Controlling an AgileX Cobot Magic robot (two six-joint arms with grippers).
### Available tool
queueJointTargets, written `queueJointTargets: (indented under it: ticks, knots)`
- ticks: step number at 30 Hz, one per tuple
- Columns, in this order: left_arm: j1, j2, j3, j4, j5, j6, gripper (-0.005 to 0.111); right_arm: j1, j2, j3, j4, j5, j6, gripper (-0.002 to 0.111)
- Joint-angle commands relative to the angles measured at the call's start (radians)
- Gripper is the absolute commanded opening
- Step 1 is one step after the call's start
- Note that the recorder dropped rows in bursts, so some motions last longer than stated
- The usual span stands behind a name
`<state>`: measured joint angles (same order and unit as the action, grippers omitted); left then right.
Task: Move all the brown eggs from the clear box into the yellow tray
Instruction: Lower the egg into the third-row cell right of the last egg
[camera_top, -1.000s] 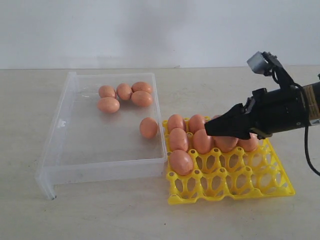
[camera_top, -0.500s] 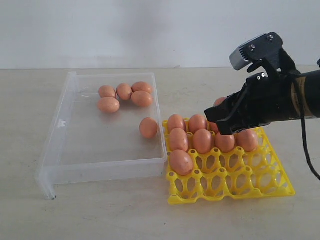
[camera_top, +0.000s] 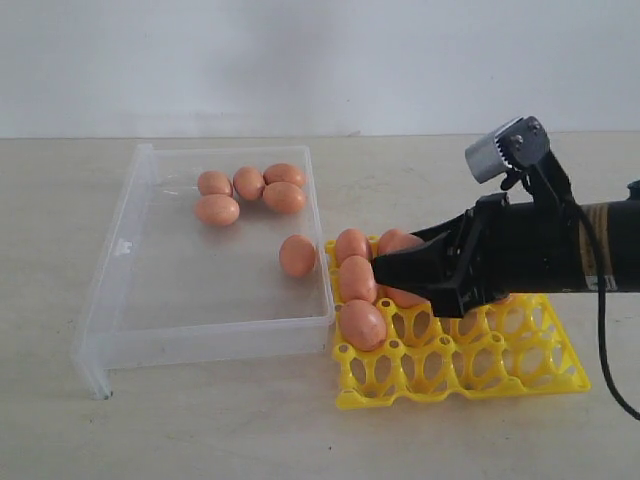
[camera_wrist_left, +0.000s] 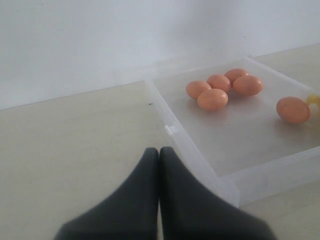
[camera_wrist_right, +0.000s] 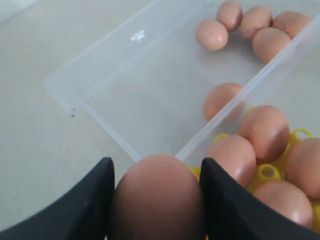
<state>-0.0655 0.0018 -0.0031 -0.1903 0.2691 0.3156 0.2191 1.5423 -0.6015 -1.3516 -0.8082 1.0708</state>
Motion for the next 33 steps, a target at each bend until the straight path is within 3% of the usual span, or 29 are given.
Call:
queueJointTargets:
  ticks: [1, 12, 20, 28, 33]
  knots:
    - [-0.005, -0.002, 0.003, -0.007, -0.011, -0.009, -0.004, -0.012, 0.043, -0.009, 0.087, -0.099, -0.106, 0.0]
    - [-0.005, -0.002, 0.003, -0.007, -0.011, -0.009, -0.004, -0.012, 0.111, -0.009, 0.125, 0.128, -0.283, 0.0]
    - [-0.005, -0.002, 0.003, -0.007, -0.011, -0.009, -0.004, -0.011, 0.196, -0.009, 0.213, 0.133, -0.335, 0.0]
    - [-0.005, -0.002, 0.003, -0.007, -0.013, -0.009, -0.004, -0.011, 0.216, -0.009, 0.217, 0.067, -0.343, 0.022]
    - [-0.005, -0.002, 0.003, -0.007, -0.015, -0.009, -0.004, -0.011, 0.216, -0.009, 0.255, 0.065, -0.347, 0.023]
